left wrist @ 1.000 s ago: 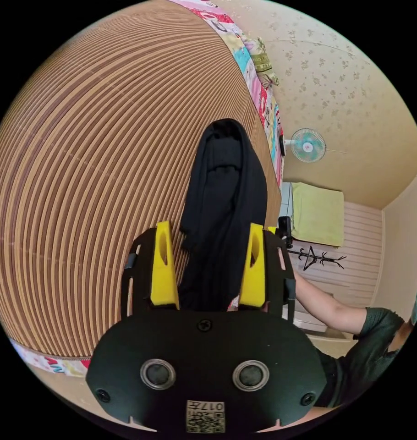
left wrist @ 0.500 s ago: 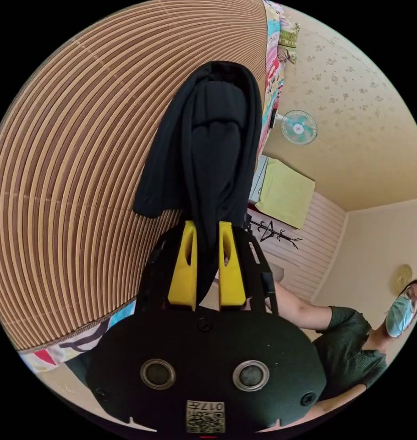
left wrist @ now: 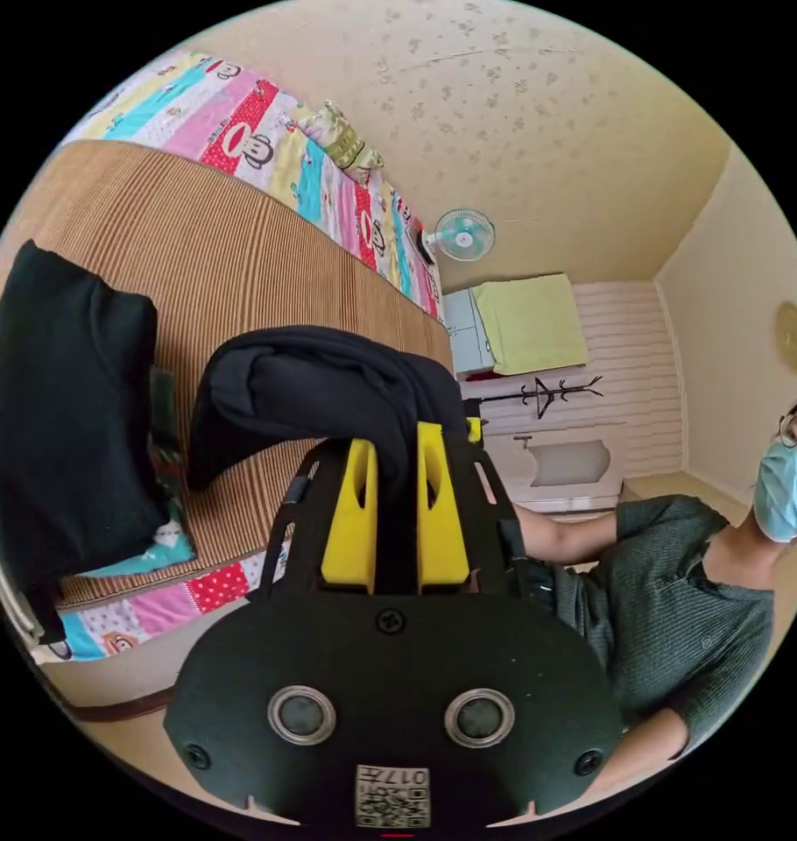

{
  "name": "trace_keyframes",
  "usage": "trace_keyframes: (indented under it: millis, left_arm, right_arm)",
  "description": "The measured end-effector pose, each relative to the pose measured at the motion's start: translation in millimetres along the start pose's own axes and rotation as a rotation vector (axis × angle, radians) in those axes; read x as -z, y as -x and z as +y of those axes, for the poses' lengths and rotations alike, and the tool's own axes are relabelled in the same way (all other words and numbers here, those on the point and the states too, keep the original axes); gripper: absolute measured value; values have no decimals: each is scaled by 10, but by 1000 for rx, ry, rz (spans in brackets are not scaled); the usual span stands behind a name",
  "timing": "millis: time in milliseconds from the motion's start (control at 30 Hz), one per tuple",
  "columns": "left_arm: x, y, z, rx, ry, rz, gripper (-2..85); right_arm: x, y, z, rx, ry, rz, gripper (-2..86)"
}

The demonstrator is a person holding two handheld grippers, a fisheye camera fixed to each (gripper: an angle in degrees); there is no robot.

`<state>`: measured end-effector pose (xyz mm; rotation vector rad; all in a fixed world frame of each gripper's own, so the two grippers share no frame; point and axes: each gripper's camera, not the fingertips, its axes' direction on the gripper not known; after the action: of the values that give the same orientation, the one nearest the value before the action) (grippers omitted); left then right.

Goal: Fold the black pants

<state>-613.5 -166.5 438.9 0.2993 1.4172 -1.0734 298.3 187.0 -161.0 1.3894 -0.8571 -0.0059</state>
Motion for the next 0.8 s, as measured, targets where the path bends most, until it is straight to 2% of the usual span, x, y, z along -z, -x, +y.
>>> trace_keyframes:
  millis: [100,133,200,233,300,367,433,533,600,667,800]
  left_arm:
    - [939,-199,152,-35,-103,-139,85]
    - [1250,-164,247,9,-160,-241,96]
    - [1609,36,447,176,-236,-404,114]
    - [1809,186,647,303,-312,-487,121]
    - [1997,341,1007,424,-454,-509,117]
    - [1984,452,1456,497,-622,-444,107]
    - [1804,497,1646,505,-672,-408,100]
    - [1348,678,1622,520,-557,-349,95]
    - [1108,774,1514,522,-475,-313,99]
    - [976,767,1388,486,-475,-259,100]
    - [979,608,1133,413,-514,-259,98]
  right_arm:
    - [-632,-42,-351,8,-5,46,119]
    - [-730,-95,-398,-26,-3,89,119]
    - [-1038,-461,-480,-309,74,339,109]
    - [-1092,-565,-472,-373,120,400,103]
    - [-1174,-897,-337,-467,345,562,42]
    - [-987,-1044,-127,-503,413,594,25]
    - [-597,-1165,126,-583,399,548,16]
    - [329,-1270,607,-768,286,421,8]
    - [1159,-1105,1056,-910,50,401,5]
    - [1693,-863,1354,-926,-141,374,4]
    - [2529,-312,1935,-806,-506,273,3]
